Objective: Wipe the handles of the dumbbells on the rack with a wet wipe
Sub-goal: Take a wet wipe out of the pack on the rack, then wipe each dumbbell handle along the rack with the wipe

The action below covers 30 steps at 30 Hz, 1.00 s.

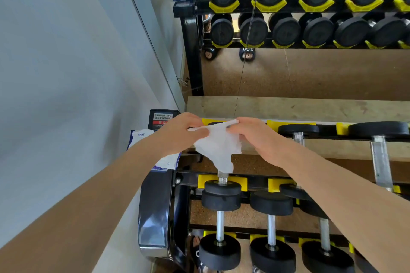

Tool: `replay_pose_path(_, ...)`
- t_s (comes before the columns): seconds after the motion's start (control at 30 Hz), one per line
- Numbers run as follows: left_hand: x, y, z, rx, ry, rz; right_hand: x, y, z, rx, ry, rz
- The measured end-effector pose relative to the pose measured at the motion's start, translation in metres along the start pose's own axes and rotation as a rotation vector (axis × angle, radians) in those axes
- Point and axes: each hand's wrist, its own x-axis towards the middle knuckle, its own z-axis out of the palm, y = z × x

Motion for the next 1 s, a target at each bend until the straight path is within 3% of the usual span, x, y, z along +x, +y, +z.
replay_pose_path(0.23,-0.003,0.007,0.005,-0.490,0.099,-0.218,-0.006,0.012,0.013,0.585,-0.140,0.146)
replay_pose_path(0.33,-0.002,0.007,0.008,-0.556,0.146,-0.301,-0.009,0.009,0.016,0.606,-0.188,0.150)
replay_pose_path(0.4,-0.001,0.006,0.008,-0.630,0.128,-0.323,-0.005,0.010,0.018,0.609,-0.103,0.146)
replay_pose_path(0.53,-0.003,0.000,0.008,-0.636,-0.017,-0.217,0.002,0.013,0.015,0.683,-0.030,0.127)
replay_pose_path(0.67,-0.001,-0.006,0.012,-0.363,-0.080,-0.112,0.003,0.013,0.011,0.511,-0.072,0.075)
replay_pose_path(0.8,0.001,-0.007,0.022,-0.005,0.020,0.003,0.002,0.013,0.012,0.206,-0.056,0.073)
replay_pose_path(0.93,0.002,-0.009,0.028,0.089,0.004,0.057,0.003,0.021,0.016,-0.211,0.061,0.010)
replay_pose_path(1.0,0.001,-0.011,0.030,0.091,-0.047,0.038,0.000,0.027,0.017,-0.278,0.062,0.003)
